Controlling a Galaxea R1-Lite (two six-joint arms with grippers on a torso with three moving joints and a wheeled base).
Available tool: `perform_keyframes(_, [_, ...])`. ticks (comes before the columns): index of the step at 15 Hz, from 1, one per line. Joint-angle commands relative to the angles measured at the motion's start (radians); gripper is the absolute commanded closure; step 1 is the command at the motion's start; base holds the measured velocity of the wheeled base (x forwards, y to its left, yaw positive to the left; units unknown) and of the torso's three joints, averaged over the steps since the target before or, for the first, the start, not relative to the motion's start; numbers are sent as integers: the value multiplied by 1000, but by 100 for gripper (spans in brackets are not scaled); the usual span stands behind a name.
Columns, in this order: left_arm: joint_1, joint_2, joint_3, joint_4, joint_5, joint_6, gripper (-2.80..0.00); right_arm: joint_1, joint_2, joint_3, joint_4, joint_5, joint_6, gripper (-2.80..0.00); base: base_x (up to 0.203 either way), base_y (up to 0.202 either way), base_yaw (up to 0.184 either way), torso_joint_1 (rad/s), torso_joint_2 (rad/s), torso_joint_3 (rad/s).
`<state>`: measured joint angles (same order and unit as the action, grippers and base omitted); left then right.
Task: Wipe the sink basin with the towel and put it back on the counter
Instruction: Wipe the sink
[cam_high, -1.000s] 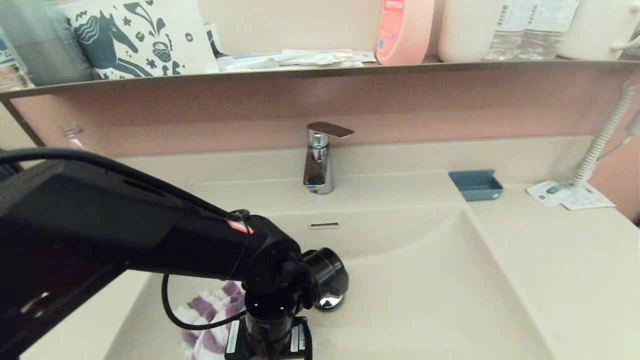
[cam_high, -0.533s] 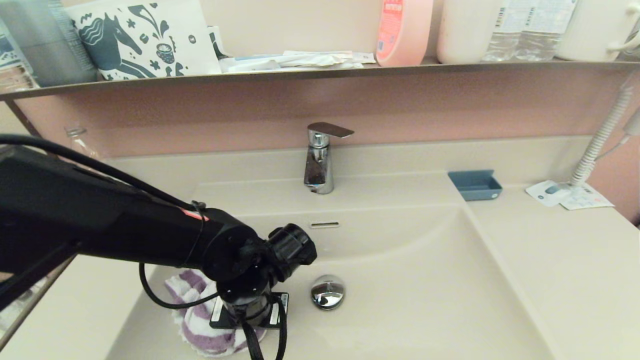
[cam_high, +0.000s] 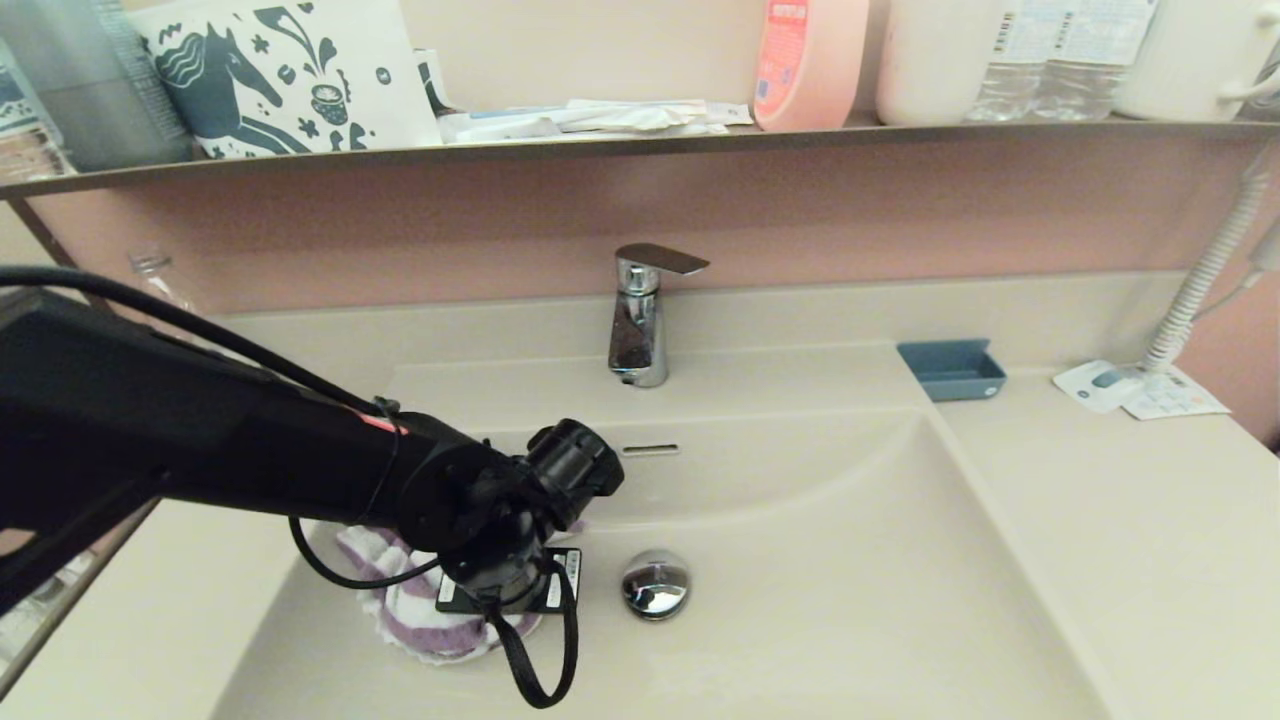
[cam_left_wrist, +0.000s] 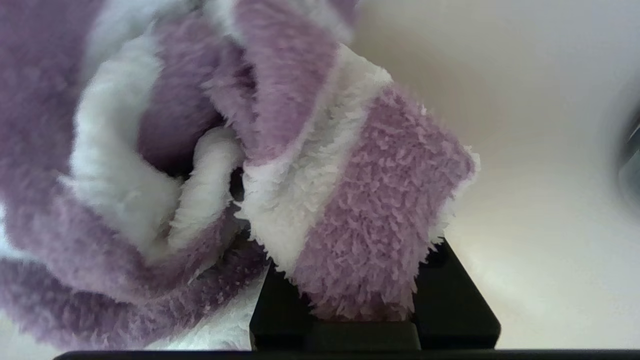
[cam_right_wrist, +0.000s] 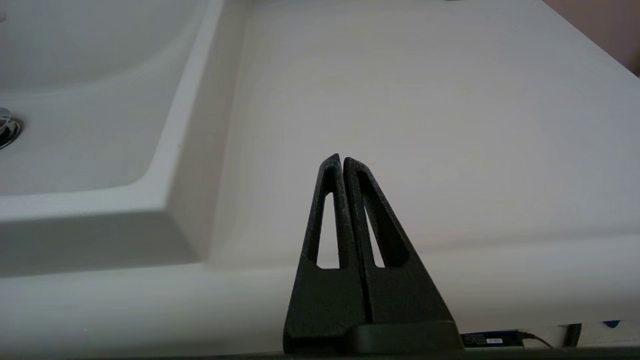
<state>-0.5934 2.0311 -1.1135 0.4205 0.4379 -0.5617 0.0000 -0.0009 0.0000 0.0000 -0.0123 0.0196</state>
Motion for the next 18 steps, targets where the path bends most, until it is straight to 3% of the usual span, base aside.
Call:
perform_keyframes(1, [-37, 2, -18, -27, 4, -7, 0, 0, 1, 0, 0, 0, 0, 0, 0, 0, 0, 0, 0, 0])
perform_keyframes(4, [-102, -11, -61, -20, 9, -31, 0, 0, 1, 0, 0, 0, 0, 0, 0, 0, 0, 0, 0, 0])
perform_keyframes(10, [-173, 103, -193, -19, 43, -156, 0, 0, 1, 0, 0, 0, 0, 0, 0, 0, 0, 0, 0, 0])
perform_keyframes(18, [-241, 216, -440, -15, 79, -198, 0, 0, 1, 0, 0, 0, 0, 0, 0, 0, 0, 0, 0, 0])
